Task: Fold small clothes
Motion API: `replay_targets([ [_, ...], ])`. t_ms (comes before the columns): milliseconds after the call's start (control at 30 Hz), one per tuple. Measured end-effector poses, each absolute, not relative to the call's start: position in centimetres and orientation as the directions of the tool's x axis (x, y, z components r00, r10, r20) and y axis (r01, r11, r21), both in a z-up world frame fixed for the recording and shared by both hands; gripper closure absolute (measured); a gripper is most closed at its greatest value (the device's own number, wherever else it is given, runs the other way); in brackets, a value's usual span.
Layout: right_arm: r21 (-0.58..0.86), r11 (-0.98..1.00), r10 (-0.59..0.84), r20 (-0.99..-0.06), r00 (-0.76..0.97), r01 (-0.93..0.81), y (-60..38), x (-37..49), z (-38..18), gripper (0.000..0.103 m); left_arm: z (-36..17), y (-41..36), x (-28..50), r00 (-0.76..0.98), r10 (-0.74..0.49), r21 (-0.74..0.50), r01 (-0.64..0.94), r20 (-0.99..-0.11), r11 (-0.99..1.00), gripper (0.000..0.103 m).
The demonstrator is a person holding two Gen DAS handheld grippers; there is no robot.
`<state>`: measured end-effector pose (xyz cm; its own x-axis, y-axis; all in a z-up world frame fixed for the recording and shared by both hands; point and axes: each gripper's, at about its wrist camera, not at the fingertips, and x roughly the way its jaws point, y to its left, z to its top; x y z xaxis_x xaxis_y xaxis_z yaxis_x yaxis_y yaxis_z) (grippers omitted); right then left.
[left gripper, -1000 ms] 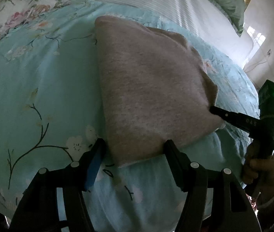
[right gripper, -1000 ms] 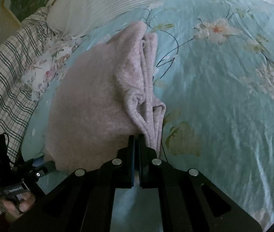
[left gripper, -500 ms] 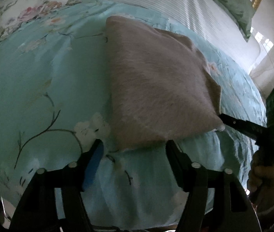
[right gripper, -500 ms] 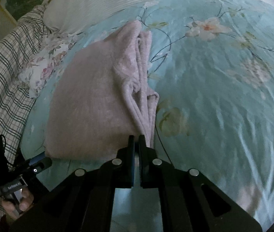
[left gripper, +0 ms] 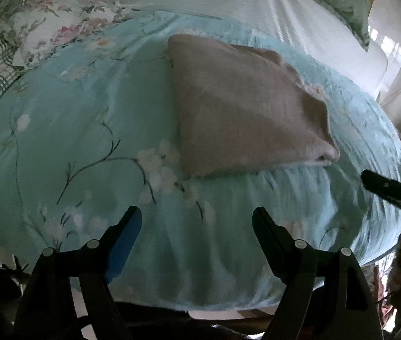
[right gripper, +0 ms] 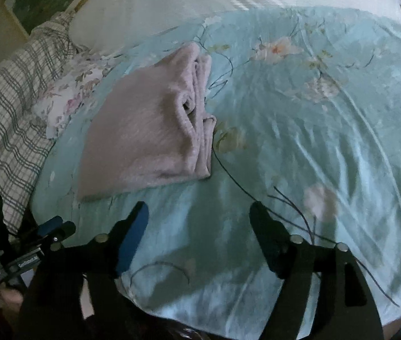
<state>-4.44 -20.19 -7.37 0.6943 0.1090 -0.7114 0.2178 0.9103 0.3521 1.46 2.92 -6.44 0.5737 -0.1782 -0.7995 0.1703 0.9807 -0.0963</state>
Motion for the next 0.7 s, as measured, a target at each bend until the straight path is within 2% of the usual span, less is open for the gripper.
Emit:
replay_targets([
  [100,0.296,0.943,0.097,-0.683,0.724,0.152,-19.2,-5.3,-6.7,0.022,-6.4,2.9,0.7,0.586,-0.147,-0.062,0.162,-0.797,0.985,0.022],
  [200,0.261,0.958,0.094,-0.67,0.736,0.115,-18.5,-5.9,-6.5,0.014,-6.2,2.9,0.3,0.597,-0.114,-0.029,0.15,-0.794,0.988,0.022],
  [267,0.226,0.969,0.088,-0.689,0.719,0.098,-17.9,-6.1,-6.6,0.014,-5.7,3.3,0.0,0.615,-0.113,-0.036,0.136,-0.78,0.99,0.022],
  [367,0.193,0.978,0.09,-0.718,0.69,0.073,-17.1,-6.2,-6.8,0.014,-5.9,2.8,0.2,0.573,-0.102,0.003,0.179,-0.813,0.984,0.021],
  [700,0.161,0.986,0.092,-0.754,0.651,0.048,-16.3,-6.1,-5.5,0.014,-3.9,2.0,0.0,0.611,-0.01,0.114,0.164,-0.791,0.98,0.018],
])
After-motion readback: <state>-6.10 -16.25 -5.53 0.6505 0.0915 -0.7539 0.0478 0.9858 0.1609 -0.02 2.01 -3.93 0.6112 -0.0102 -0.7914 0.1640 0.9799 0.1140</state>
